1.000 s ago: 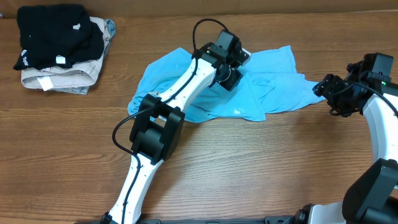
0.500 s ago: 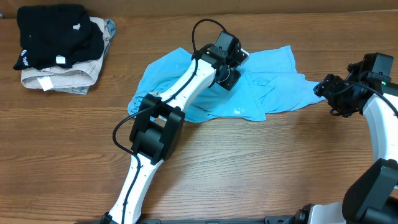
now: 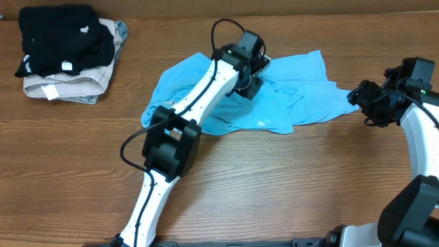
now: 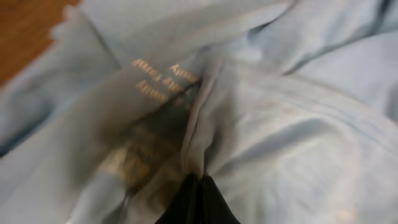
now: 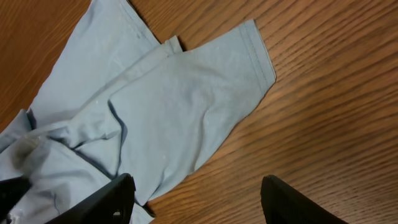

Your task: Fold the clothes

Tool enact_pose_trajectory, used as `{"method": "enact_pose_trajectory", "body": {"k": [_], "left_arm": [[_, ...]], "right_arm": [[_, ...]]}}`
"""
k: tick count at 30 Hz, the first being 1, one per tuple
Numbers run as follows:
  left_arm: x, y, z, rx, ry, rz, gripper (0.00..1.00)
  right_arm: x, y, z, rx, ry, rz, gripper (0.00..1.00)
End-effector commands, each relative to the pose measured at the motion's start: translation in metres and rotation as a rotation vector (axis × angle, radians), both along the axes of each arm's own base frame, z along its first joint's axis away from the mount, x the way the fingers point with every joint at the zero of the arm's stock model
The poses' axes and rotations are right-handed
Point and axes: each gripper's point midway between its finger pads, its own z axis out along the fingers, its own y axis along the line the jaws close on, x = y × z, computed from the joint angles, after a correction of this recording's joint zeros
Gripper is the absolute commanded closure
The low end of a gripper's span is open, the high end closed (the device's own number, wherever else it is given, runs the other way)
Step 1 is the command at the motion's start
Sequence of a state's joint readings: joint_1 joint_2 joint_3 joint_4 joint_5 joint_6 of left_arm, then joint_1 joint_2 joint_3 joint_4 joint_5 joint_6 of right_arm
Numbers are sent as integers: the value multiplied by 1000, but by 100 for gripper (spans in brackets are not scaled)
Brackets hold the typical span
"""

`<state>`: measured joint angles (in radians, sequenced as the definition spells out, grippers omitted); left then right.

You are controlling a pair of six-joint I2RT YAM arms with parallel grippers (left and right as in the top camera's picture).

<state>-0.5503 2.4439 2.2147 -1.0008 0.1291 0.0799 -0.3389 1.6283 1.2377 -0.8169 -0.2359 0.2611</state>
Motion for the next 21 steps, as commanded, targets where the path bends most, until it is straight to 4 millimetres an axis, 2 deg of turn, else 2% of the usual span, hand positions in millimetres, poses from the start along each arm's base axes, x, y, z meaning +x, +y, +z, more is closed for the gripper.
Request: {"method": "enact_pose_trajectory", "body": {"k": [1, 4, 10, 15, 18, 21], "left_arm": [[3, -5, 105, -91, -151, 8, 96], [-11, 1, 137, -103, -162, 8, 96], [-37, 26, 186, -77, -193, 26, 96], [-62, 42, 228, -95, -231, 27, 96], [-74, 50, 247, -104, -251, 30, 96], [-81, 55, 255, -108, -258, 30, 96]], "right_arm": [[-1, -1, -3, 4, 4, -6, 31], [-1, -1, -3, 4, 4, -6, 32], [0, -1, -4, 5, 5, -6, 32], [1, -1, -12, 14, 20, -7, 32], [4, 0, -20, 34, 33, -18, 32], [5, 2, -30, 56, 53, -13, 32]]}}
